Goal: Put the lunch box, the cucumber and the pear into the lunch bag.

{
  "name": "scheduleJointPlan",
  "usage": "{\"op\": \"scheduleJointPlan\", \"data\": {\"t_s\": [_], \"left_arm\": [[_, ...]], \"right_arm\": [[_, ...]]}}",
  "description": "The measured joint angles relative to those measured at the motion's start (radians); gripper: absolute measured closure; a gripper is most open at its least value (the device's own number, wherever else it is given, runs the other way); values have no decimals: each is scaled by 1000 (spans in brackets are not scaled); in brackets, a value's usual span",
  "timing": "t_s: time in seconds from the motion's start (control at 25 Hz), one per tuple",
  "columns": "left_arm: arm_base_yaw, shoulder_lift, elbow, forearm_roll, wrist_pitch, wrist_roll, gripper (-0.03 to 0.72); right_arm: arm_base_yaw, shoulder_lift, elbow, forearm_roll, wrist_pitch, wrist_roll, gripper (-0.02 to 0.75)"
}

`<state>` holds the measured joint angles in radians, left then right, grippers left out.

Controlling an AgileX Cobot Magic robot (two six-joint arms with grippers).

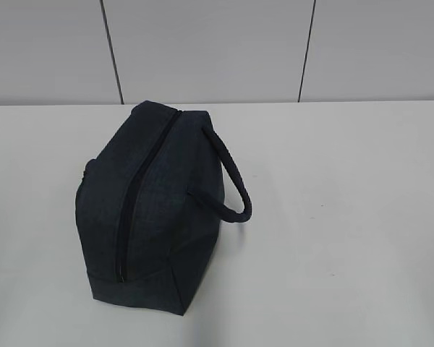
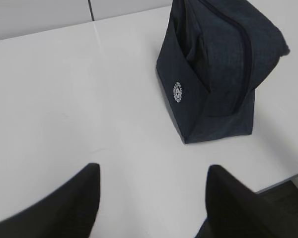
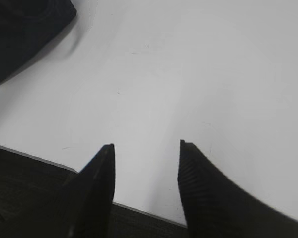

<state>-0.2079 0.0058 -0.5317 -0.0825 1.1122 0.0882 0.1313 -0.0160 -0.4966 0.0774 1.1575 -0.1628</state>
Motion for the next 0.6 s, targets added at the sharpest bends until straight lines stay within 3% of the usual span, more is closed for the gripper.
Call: {"op": "scheduleJointPlan", "data": {"t_s": [0.6], "left_arm": [[2,-2,0,2,1,0,285]], "right_arm": [[-9,0,0,0,0,0,400]]}}
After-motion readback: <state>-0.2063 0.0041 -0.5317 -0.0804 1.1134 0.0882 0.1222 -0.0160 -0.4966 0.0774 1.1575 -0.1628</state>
